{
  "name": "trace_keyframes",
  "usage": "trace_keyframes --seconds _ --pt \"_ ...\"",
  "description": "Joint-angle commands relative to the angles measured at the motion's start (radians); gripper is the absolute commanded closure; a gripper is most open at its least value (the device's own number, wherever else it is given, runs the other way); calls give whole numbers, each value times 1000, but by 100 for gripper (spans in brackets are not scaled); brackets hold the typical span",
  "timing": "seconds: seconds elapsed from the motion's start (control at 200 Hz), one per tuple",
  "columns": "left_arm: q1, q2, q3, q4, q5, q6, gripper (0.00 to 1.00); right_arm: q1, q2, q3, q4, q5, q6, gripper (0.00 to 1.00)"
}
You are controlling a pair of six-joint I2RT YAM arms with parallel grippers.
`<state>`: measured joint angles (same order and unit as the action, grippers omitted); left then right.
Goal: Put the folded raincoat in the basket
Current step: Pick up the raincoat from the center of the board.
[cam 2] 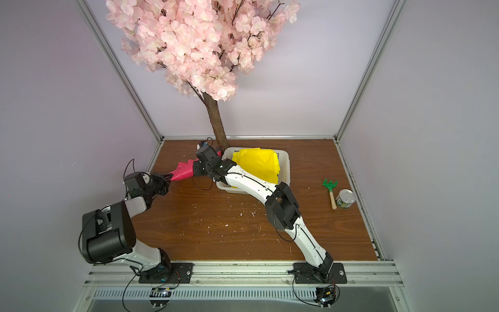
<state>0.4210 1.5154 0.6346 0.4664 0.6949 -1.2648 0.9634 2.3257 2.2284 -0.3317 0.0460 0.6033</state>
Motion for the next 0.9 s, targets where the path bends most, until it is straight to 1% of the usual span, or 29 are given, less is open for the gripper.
trace_keyframes --seconds 0.0,0.165,0.225,0.35,0.435,0.575,0.741,0.896 --pt "11 -75 72 -35 12 45 100 3 6 129 -5 -34 -65 100" --pt "11 -146 141 -122 -3 69 100 1 54 304 -93 -46 -86 100" --pt "10 -171 162 -142 -6 74 100 3 50 323 -102 -56 -85 100" --pt "10 -216 203 -200 -9 82 100 4 11 306 -100 -64 -83 100" --pt "8 -242 222 -234 -4 78 100 6 -28 282 -96 -63 -82 100" --pt "-21 -285 257 -289 -9 83 100 8 -100 207 -74 -58 -77 100" --pt "-81 -323 296 -351 -28 87 100 15 -202 90 -23 -46 -73 100" --pt "-134 -349 301 -355 -48 65 100 18 -309 -48 37 -20 -69 100"
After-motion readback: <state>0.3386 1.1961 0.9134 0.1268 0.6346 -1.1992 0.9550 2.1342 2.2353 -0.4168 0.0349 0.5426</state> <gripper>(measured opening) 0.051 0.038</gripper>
